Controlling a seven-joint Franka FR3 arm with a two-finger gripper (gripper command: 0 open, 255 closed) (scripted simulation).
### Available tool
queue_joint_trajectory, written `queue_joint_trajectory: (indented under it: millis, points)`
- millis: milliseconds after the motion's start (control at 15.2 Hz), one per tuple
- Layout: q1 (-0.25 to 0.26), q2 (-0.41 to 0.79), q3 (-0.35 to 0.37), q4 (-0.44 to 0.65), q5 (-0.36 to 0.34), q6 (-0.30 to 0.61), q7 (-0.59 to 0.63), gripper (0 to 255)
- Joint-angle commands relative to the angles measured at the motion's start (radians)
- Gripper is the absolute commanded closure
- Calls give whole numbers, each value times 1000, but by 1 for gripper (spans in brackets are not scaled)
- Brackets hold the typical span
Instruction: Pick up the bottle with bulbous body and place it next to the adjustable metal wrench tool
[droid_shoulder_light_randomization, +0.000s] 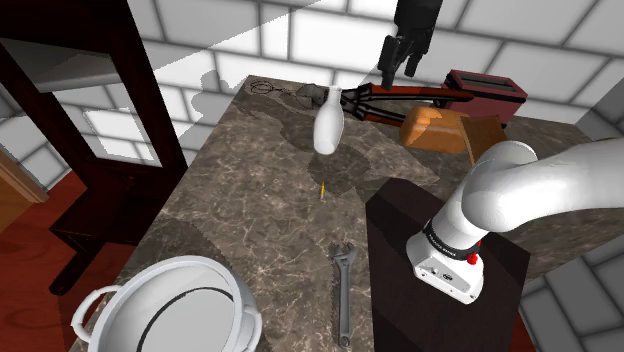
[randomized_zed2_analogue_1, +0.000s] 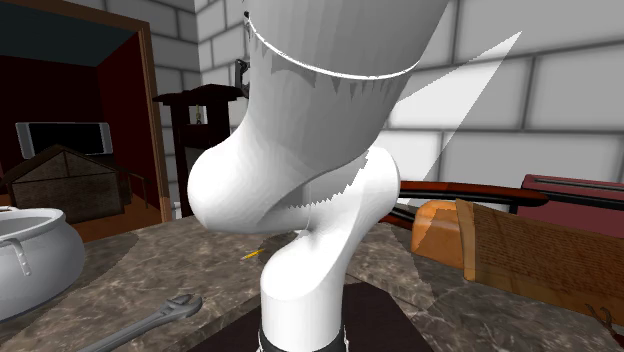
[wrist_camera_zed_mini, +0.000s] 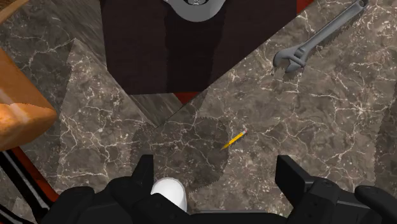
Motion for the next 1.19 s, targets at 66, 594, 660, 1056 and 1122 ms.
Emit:
queue_joint_trajectory:
  millis: [66, 594, 660, 1056, 1122]
  points:
    - [-5, 30, -9, 3, -5, 26, -7, 0]
    - [-38, 296, -78, 74, -30, 210, -59, 0]
    - [-41, 331, -85, 89, -31, 229, -66, 0]
    - [-60, 551, -129, 204, -23, 324, -109, 0]
    - [-63, 588, -136, 228, -20, 336, -116, 0]
